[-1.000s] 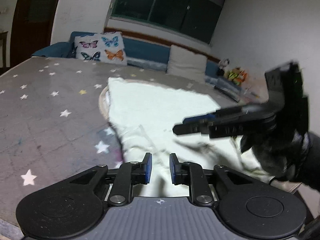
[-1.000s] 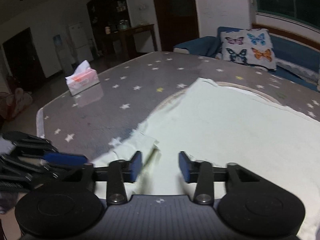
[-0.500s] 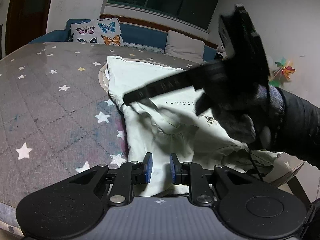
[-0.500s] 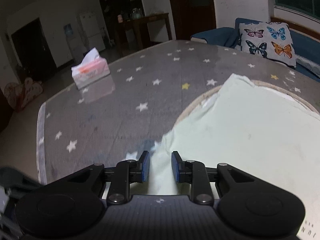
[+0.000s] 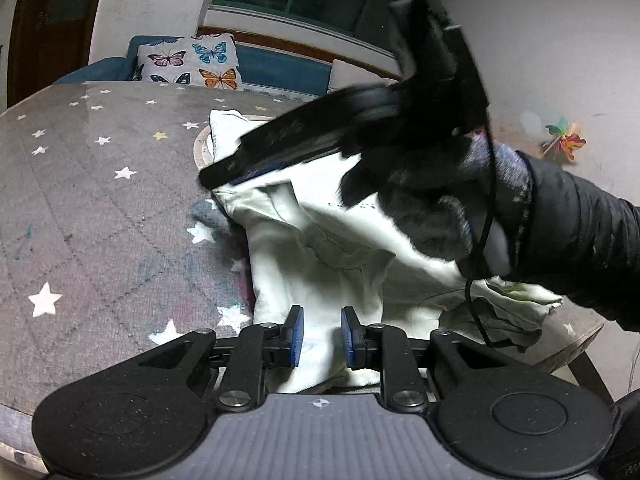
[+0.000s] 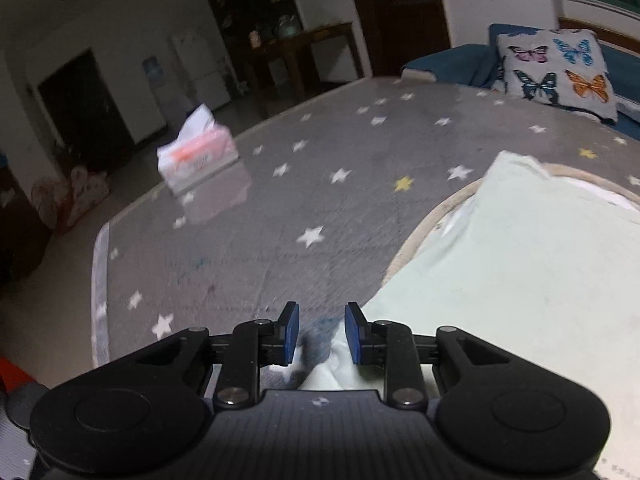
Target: Fold clothes
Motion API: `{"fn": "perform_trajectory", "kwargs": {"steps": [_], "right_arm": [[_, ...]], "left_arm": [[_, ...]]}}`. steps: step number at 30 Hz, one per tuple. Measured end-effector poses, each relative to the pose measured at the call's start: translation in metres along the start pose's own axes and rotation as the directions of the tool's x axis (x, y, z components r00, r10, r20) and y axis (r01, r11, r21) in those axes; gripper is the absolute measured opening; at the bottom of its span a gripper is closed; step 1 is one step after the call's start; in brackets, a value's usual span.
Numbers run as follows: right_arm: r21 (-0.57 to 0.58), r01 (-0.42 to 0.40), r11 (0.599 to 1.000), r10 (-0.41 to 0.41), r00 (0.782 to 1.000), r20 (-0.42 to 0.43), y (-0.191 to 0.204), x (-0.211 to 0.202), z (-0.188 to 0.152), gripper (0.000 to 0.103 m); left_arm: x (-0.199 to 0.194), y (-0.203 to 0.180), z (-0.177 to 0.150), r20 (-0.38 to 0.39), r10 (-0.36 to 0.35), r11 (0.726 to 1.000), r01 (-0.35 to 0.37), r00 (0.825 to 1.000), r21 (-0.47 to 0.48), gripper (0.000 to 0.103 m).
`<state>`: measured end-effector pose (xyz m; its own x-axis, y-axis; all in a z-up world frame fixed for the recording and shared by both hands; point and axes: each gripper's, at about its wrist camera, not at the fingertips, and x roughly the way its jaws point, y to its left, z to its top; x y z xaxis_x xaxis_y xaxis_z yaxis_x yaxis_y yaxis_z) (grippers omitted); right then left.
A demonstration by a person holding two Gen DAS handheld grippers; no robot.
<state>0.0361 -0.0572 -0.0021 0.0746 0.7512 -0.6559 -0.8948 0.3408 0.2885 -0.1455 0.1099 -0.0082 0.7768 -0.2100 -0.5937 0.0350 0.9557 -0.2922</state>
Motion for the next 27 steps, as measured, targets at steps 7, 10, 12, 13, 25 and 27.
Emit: {"fn": "perform_trajectory", "kwargs": {"steps": [7,10,12,13,25,27], "right_arm": [[-0.049,0.071,0.996,-0.072,0.997,-0.014,-0.015,-0.049,-0.008,0.025],[-0.111,0.068,0.991,-0.075,0.995,-0.059,-0.009,-0.062,-0.024,0.025],[-0.143,0.051,0.988,-0.064,0.994,-0.085,0.0,-0.068,-0.038,0.025],[-0.155,0.044,0.987,-0.059,0.994,-0.094,0.003,-0.07,-0.044,0.025],[-0.254,0.059,0.965,-0.085,0.992,-0.091,0.025,-0.088,-0.09,0.025],[-0.254,0.065,0.965,-0.084,0.994,-0.068,0.027,-0.091,-0.089,0.025]], "left_arm": [[-0.009,-0.01,0.01,0.041,0.031,0.999,-0.032,0.999,0.034,0.033],[-0.007,-0.013,0.015,0.057,0.045,0.998,-0.048,0.997,0.051,0.033],[-0.002,-0.014,0.017,0.049,0.057,0.996,-0.06,0.997,0.065,0.033],[0.0,-0.014,0.018,0.042,0.062,0.995,-0.065,0.997,0.071,0.032],[0.0,-0.026,0.01,0.036,0.123,0.98,-0.127,0.992,0.155,0.04],[-0.001,-0.03,0.012,0.046,0.116,0.979,-0.122,0.992,0.165,0.044]]}}
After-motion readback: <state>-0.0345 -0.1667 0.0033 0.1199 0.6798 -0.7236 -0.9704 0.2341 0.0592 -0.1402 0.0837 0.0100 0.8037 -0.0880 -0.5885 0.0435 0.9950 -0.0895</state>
